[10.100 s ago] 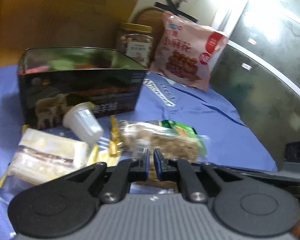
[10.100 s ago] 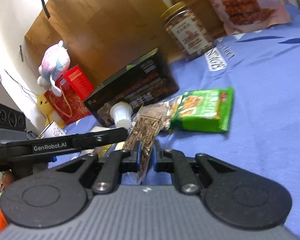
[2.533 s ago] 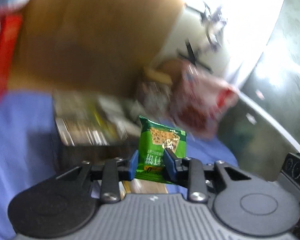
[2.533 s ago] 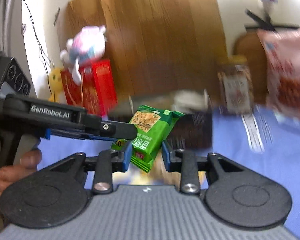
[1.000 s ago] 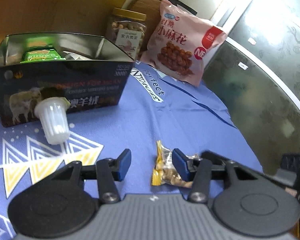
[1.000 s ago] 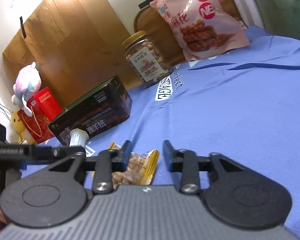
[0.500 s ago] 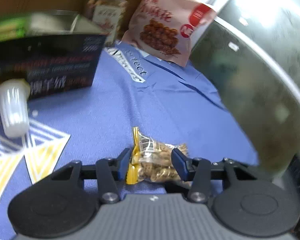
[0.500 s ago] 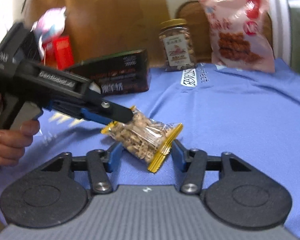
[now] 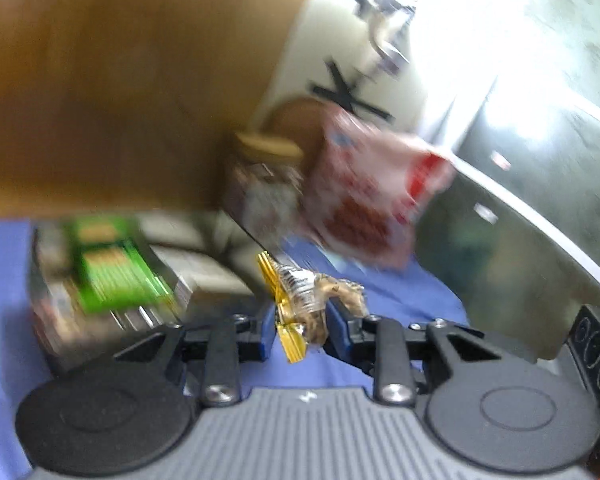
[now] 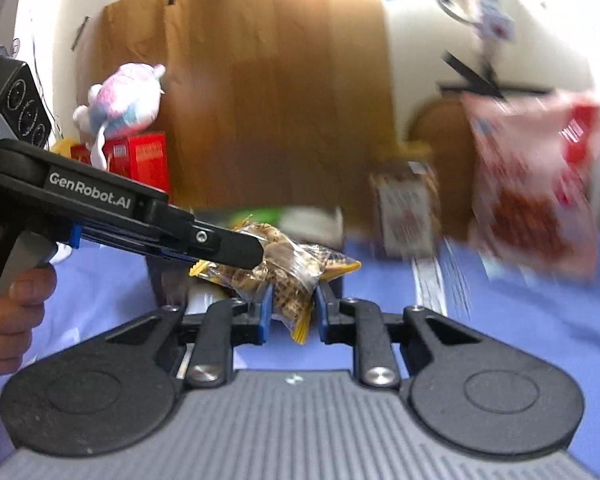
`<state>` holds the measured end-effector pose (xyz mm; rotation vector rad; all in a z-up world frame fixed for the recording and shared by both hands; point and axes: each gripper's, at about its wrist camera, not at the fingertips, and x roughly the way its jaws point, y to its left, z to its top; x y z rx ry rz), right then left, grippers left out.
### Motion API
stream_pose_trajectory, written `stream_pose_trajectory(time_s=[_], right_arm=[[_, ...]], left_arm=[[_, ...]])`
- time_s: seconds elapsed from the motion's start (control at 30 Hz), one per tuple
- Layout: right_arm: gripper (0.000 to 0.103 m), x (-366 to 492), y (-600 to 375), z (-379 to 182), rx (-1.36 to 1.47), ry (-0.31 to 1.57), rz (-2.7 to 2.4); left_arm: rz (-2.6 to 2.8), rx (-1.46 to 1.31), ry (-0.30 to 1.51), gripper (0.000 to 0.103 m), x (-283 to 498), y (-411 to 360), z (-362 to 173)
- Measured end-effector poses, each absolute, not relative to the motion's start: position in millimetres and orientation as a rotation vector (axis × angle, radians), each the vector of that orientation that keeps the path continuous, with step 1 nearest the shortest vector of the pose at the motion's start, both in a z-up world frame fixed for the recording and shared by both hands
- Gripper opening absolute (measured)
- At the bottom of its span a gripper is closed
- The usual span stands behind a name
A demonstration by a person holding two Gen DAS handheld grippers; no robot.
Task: Organize snacks
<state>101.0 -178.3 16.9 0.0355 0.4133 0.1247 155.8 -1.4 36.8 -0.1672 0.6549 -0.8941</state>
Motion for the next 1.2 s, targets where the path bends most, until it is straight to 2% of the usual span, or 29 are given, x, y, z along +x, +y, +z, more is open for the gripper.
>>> stream_pose_trajectory(time_s=[0.2, 0.37, 0.47, 0.6, 0.67, 0.7, 0.77, 0.87, 0.9, 1.03, 1.2], right_arm=[[0.031, 188, -169, 14, 0.032, 0.491, 0.177], [0.032, 145, -183, 10, 0.192, 0.477, 0.208], [0.032, 131, -180, -4, 0.276, 0.541, 0.26], [0.033, 134, -151, -25, 0.237, 0.63, 0.299], [0.037, 139, -137, -31, 0.211, 0.657, 0.321], [0.042, 140, -135, -32, 0.204, 0.666, 0.328], [0.042, 146, -129, -39, 0.186, 0.691, 0.327], [0.043, 154, -125, -45, 0.178, 0.702, 0.321], [0.039, 155, -123, -44, 0.177, 0.704, 0.323], [0.035, 150, -120, -43, 0.163, 0.696, 0.309], [0.035, 118, -111, -17, 0.121, 0.568, 0.323]], left_arm=[[-0.685, -0.15, 0.702, 0.033, 197, 11, 22], [-0.746, -0.192, 0.637, 0.035, 159, 55, 22], [-0.737, -0.176, 0.685, 0.035, 148, 60, 10], [-0.69, -0.124, 0.776, 0.036, 150, 51, -12], [-0.704, -0.123, 0.809, 0.041, 151, 46, -21], [-0.703, -0.117, 0.818, 0.045, 152, 43, -25], [-0.703, -0.113, 0.828, 0.046, 154, 39, -31], [-0.73, -0.138, 0.88, 0.043, 163, 32, -45], [-0.729, -0.154, 0.881, 0.04, 163, 32, -48], [-0.758, -0.159, 0.871, 0.039, 146, 38, -38], [-0.769, -0.115, 0.717, 0.04, 117, 50, 4]])
